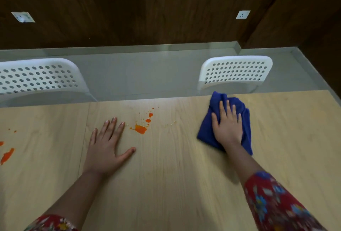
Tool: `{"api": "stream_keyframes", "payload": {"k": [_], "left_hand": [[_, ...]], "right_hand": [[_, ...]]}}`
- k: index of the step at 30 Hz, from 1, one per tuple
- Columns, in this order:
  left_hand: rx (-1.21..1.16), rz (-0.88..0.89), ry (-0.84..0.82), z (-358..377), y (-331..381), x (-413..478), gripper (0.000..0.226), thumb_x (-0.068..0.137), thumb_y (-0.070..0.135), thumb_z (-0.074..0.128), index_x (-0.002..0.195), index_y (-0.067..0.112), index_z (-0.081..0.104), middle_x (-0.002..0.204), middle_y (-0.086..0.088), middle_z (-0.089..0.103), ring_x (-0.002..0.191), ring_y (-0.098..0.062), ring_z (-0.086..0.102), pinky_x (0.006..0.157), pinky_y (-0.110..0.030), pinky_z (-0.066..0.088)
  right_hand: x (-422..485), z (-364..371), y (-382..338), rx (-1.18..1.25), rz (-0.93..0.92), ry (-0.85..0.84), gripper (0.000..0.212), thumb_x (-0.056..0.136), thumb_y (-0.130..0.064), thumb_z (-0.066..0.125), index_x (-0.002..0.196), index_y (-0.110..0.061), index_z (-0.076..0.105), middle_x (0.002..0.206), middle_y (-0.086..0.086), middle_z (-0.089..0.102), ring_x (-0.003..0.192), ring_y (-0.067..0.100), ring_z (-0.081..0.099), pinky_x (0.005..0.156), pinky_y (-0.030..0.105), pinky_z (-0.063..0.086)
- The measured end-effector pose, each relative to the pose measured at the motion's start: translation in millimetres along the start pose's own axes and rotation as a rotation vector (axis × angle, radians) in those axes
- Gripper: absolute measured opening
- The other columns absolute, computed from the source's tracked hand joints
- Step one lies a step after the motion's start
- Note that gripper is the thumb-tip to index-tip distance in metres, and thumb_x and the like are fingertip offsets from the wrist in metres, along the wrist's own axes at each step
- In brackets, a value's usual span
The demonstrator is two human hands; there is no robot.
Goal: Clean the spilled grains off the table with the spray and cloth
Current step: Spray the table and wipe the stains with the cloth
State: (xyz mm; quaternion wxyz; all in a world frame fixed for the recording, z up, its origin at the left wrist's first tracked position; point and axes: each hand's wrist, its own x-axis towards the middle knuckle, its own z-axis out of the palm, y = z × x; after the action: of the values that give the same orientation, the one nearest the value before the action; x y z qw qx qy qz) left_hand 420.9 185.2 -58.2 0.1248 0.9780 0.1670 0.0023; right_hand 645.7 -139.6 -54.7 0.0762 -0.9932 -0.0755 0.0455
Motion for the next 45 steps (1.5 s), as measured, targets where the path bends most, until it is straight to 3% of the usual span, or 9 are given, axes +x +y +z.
{"api": "stream_keyframes", "payload": {"k": [3, 9, 16, 20, 24, 31, 36, 39, 45], "left_hand": [[0.001, 0.003, -0.007, 0, -1, 0, 0.089, 0.079, 0.080, 0.027, 0.154, 0.031, 0.017, 0.162, 0.008, 0.005, 0.149, -0.013, 0.003, 0.120, -0.044, 0.006], [-0.007, 0.005, -0.012, -2, -2, 0, 0.091, 0.079, 0.083, 0.020, 0.154, 0.031, 0.017, 0.162, 0.008, 0.005, 0.149, -0.013, 0.003, 0.120, -0.044, 0.005], [-0.022, 0.001, 0.006, -1, -1, 1, 0.086, 0.080, 0.077, 0.031, 0.153, 0.033, 0.020, 0.162, 0.008, 0.007, 0.149, -0.013, 0.005, 0.121, -0.044, 0.006], [-0.029, 0.012, -0.007, -2, -2, 0, 0.084, 0.082, 0.076, 0.027, 0.154, 0.034, 0.012, 0.162, 0.009, 0.001, 0.149, -0.011, -0.001, 0.121, -0.042, 0.003], [-0.122, 0.023, 0.053, -11, 3, -4, 0.079, 0.084, 0.066, 0.038, 0.151, 0.025, 0.029, 0.159, 0.007, 0.022, 0.147, -0.013, 0.019, 0.119, -0.041, 0.016], [-0.037, -0.034, 0.122, -32, -59, -55, 0.063, 0.091, 0.050, 0.036, 0.147, 0.022, 0.038, 0.153, 0.004, 0.036, 0.143, -0.018, 0.031, 0.115, -0.039, 0.021], [-0.092, -0.266, 0.166, -22, -76, -73, 0.058, 0.094, 0.041, 0.029, 0.148, 0.020, 0.037, 0.153, 0.002, 0.036, 0.144, -0.018, 0.028, 0.117, -0.040, 0.018], [-0.104, -0.263, 0.161, -21, -75, -69, 0.059, 0.093, 0.041, 0.026, 0.147, 0.020, 0.038, 0.154, 0.003, 0.036, 0.144, -0.016, 0.027, 0.118, -0.038, 0.016], [-0.127, -0.247, 0.176, -20, -78, -69, 0.057, 0.093, 0.039, 0.028, 0.144, 0.019, 0.045, 0.152, 0.003, 0.039, 0.142, -0.017, 0.031, 0.118, -0.039, 0.019]], "right_hand": [[40, 4, -52, 0.051, -0.001, 0.000, 0.060, 0.101, -0.046, 0.017, 0.156, -0.021, 0.012, 0.164, 0.001, 0.005, 0.151, 0.024, 0.003, 0.121, 0.046, 0.006], [-68, 14, -77, 0.081, -0.527, -0.126, 0.059, 0.100, -0.050, 0.017, 0.155, -0.033, 0.007, 0.162, -0.012, -0.001, 0.150, 0.012, -0.006, 0.122, 0.038, 0.000], [21, 7, -64, 0.012, -0.044, 0.002, 0.062, 0.099, -0.056, 0.020, 0.155, -0.033, 0.012, 0.164, -0.006, 0.005, 0.151, 0.023, 0.000, 0.121, 0.049, 0.001], [3, 24, -144, 0.048, -0.306, -0.040, 0.057, 0.101, -0.048, 0.017, 0.155, -0.032, 0.010, 0.164, -0.006, 0.003, 0.151, 0.022, -0.003, 0.121, 0.048, -0.001], [-74, 28, -122, 0.067, -0.559, -0.094, 0.056, 0.100, -0.047, 0.019, 0.154, -0.035, 0.013, 0.162, -0.012, 0.004, 0.151, 0.014, 0.000, 0.122, 0.040, 0.000], [-22, 21, -115, 0.010, -0.106, -0.015, 0.058, 0.100, -0.048, 0.015, 0.155, -0.032, 0.008, 0.164, -0.005, 0.003, 0.151, 0.023, -0.001, 0.121, 0.050, 0.002], [-59, 39, -197, 0.039, -0.483, -0.069, 0.057, 0.101, -0.047, 0.021, 0.155, -0.031, 0.013, 0.163, -0.006, 0.004, 0.151, 0.022, 0.001, 0.121, 0.046, -0.001], [-112, 39, -164, 0.021, -0.701, -0.120, 0.057, 0.098, -0.050, 0.020, 0.154, -0.035, 0.019, 0.162, -0.011, 0.010, 0.151, 0.017, 0.004, 0.121, 0.042, 0.004], [-29, 31, -149, -0.026, -0.212, -0.008, 0.057, 0.099, -0.047, 0.016, 0.154, -0.031, 0.017, 0.163, -0.004, 0.011, 0.150, 0.024, 0.007, 0.120, 0.049, 0.008]]}}
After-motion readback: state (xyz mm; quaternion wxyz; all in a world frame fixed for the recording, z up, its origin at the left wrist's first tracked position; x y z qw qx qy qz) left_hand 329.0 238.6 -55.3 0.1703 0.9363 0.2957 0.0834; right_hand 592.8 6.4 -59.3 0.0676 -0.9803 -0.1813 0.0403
